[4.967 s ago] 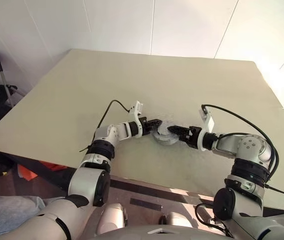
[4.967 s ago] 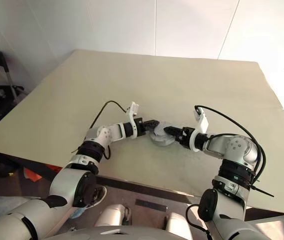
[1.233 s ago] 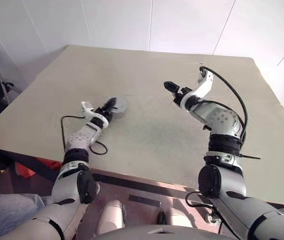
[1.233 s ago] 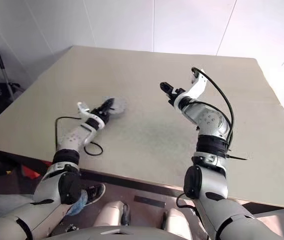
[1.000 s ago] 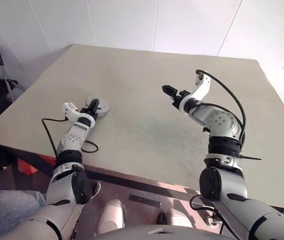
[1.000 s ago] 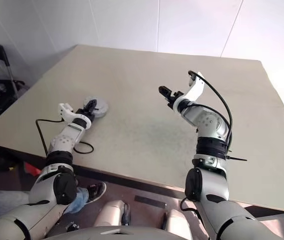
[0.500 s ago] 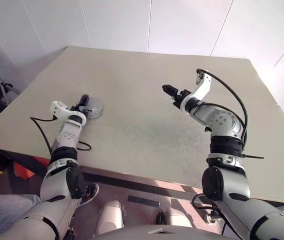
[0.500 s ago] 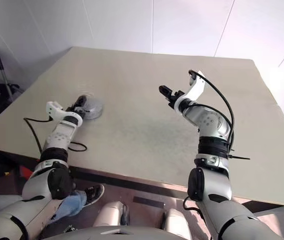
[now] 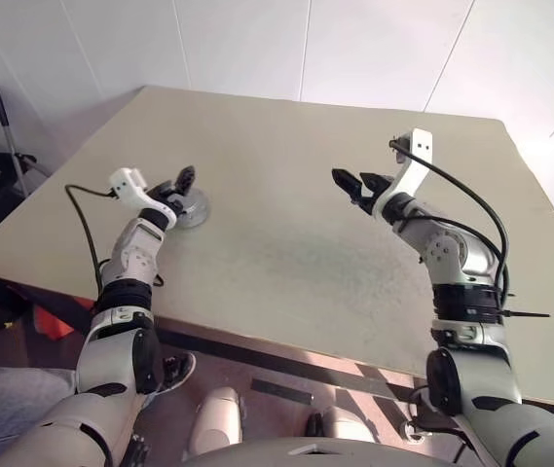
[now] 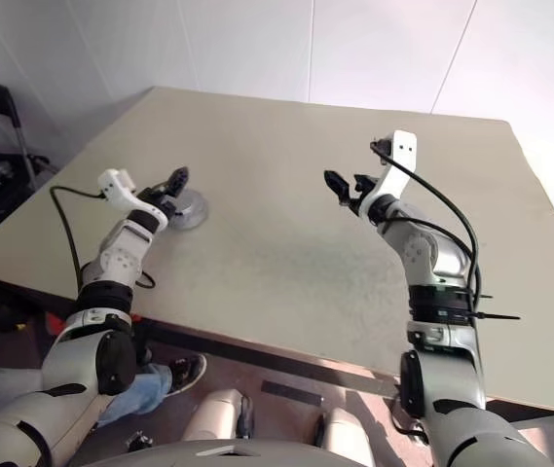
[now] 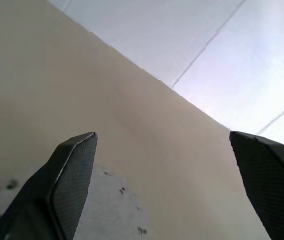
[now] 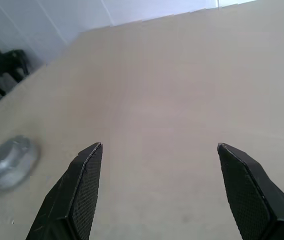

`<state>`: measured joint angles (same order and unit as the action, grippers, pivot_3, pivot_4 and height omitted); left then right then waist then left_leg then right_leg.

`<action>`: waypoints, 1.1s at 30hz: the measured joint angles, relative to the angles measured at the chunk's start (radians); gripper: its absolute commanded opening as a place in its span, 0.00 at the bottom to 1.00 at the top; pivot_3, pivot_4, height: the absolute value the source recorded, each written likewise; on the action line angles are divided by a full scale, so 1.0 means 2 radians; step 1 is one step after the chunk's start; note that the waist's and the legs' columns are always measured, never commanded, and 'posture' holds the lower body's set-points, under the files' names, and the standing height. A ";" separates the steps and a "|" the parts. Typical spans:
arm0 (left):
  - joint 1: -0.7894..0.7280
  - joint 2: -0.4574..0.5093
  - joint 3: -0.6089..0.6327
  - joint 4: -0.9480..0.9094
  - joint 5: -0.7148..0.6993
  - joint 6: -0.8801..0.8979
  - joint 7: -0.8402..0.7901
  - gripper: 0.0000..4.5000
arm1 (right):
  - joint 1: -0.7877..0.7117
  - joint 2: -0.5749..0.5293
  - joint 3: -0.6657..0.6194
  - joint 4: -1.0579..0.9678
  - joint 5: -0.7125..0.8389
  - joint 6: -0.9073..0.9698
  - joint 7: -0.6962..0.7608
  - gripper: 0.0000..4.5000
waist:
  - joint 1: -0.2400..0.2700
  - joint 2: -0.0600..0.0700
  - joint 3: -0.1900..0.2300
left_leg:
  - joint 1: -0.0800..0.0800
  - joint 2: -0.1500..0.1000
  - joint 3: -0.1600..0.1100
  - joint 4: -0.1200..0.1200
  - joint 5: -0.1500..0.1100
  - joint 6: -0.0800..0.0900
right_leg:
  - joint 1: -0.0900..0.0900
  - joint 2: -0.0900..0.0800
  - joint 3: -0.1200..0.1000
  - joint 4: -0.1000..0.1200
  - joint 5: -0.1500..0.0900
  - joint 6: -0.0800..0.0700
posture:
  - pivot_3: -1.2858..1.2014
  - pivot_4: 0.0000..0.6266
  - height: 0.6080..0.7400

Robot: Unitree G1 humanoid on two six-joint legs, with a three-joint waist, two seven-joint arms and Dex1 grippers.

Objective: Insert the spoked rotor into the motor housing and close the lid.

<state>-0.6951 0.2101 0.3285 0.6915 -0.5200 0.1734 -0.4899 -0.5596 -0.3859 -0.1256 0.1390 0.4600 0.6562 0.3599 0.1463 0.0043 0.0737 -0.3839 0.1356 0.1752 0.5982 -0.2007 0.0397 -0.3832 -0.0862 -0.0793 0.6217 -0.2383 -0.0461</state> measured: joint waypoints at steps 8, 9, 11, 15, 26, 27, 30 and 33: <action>0.040 0.001 -0.119 -0.057 0.077 0.000 -0.083 1.00 | 0.078 -0.091 0.052 0.007 -0.081 -0.081 0.105 0.92 | -0.011 0.000 0.000 | 0.001 0.000 0.000 0.000 0.000 0.000 | 0.000 0.000 0.000 0.001 -0.001 -0.003 | 0.52 0.00 1.00; 0.045 0.001 -0.129 -0.057 0.086 -0.001 -0.090 1.00 | 0.078 -0.091 0.051 0.011 -0.085 -0.088 0.107 0.92 | -0.012 0.000 0.000 | 0.002 0.000 0.000 0.000 0.000 0.000 | 0.000 0.000 0.000 0.001 -0.001 -0.003 | 0.52 0.00 1.00; 0.053 -0.001 -0.139 -0.057 0.094 -0.001 -0.095 1.00 | 0.077 -0.090 0.050 0.021 -0.089 -0.094 0.111 0.92 | -0.012 0.000 0.000 | 0.002 0.000 0.000 0.000 0.000 0.000 | 0.000 0.000 0.000 0.001 -0.001 -0.003 | 0.52 0.00 1.00; 0.058 -0.009 -0.140 -0.068 0.093 0.009 -0.104 1.00 | 0.072 -0.085 0.051 0.026 -0.096 -0.102 0.117 0.92 | -0.011 0.000 0.000 | 0.001 0.000 0.000 0.001 0.000 0.002 | 0.000 0.000 0.000 0.001 -0.001 -0.004 | 0.52 0.00 1.00; 0.062 -0.023 -0.149 -0.080 0.096 0.017 -0.112 1.00 | 0.057 -0.066 0.051 0.044 -0.128 -0.110 0.109 0.92 | -0.011 0.000 0.000 | 0.001 0.000 0.000 0.003 0.000 0.005 | 0.001 0.000 0.000 0.001 -0.001 -0.004 | 0.52 0.00 1.00; 0.062 -0.023 -0.149 -0.080 0.096 0.017 -0.112 1.00 | 0.057 -0.066 0.051 0.044 -0.128 -0.110 0.109 0.92 | -0.011 0.000 0.000 | 0.001 0.000 0.000 0.003 0.000 0.005 | 0.001 0.000 0.000 0.001 -0.001 -0.004 | 0.52 0.00 1.00; 0.062 -0.024 -0.149 -0.080 0.097 0.017 -0.112 1.00 | 0.057 -0.065 0.051 0.044 -0.130 -0.110 0.111 0.92 | -0.011 0.000 0.000 | 0.000 0.000 0.000 0.003 0.000 0.005 | 0.001 0.000 0.000 0.001 -0.001 -0.004 | 0.52 0.00 1.00; 0.062 -0.026 -0.149 -0.079 0.099 0.016 -0.110 1.00 | 0.052 -0.064 0.051 0.049 -0.132 -0.111 0.112 0.92 | -0.011 0.000 0.000 | 0.001 0.000 0.000 0.003 0.000 0.005 | 0.001 0.000 0.000 0.001 -0.001 -0.004 | 0.52 0.00 1.00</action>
<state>-0.5715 0.1575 0.0298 0.5330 -0.3224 0.2062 -0.7107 -0.4565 -0.5143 -0.0240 0.2361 0.1956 0.4344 0.5833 0.1233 0.0051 0.0735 -0.3828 0.1363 0.1756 0.6044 -0.2010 0.0499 -0.3814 -0.0862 -0.0787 0.6240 -0.2402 -0.0533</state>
